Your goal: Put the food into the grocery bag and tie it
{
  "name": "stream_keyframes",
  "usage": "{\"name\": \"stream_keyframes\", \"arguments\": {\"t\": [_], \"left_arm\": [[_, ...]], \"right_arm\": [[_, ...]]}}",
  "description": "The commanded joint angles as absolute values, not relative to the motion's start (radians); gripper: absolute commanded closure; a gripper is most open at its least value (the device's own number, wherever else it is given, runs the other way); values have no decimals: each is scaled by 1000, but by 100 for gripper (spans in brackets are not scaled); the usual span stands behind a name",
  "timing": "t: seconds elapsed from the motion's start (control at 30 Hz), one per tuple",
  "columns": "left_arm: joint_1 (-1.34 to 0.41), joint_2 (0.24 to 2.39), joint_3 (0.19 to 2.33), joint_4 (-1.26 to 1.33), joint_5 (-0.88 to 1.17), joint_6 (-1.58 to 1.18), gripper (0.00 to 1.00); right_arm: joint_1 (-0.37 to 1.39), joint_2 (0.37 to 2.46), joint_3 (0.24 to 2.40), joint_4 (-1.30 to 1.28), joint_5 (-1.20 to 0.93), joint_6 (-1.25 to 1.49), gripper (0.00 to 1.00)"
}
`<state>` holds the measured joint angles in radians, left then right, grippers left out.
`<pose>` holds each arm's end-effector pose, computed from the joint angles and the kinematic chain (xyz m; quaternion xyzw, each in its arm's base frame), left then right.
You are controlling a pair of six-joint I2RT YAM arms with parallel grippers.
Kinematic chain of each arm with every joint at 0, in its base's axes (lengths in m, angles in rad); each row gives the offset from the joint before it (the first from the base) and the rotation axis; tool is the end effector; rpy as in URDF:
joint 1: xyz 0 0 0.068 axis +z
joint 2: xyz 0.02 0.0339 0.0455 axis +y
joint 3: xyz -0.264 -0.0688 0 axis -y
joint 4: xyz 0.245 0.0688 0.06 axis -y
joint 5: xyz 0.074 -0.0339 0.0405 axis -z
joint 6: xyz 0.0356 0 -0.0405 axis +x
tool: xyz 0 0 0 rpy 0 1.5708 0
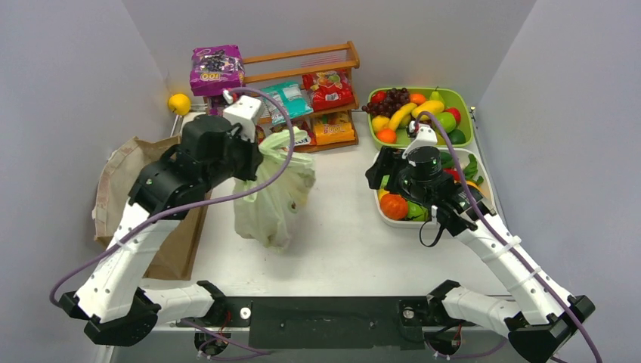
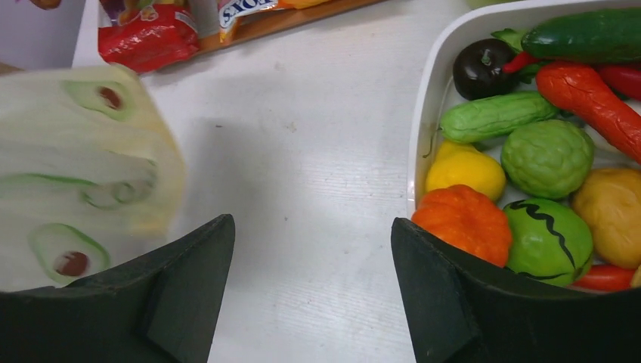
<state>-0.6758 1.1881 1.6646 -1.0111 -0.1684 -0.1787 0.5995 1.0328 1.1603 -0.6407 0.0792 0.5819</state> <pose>0.1640 -0.1239 0.4685 0.1726 0.8493 -0.1380 0.4794 0.1795 0.1193 0.3771 0.0124 0.8629 0.2524 0.4377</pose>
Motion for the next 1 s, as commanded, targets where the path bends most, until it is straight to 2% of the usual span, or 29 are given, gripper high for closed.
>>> {"name": "stream_keyframes", "arguments": {"t": [0.0,0.27,0.5,0.97], "left_arm": [[-619,1148,1822,-1031,-266,-104,100],[-510,1174,1988,-992,-376,-65,100],[-459,1173,2023,-857,-534,-8,100],[-330,1241,2179,-689,-654,139,100]], "right_arm": [[599,1016,1148,-677,152,566,28],[600,1015,1124,-673,127,578,28],[600,1007,1106,-672,115,584,28],[601,992,1079,-677,96,593,28]]}}
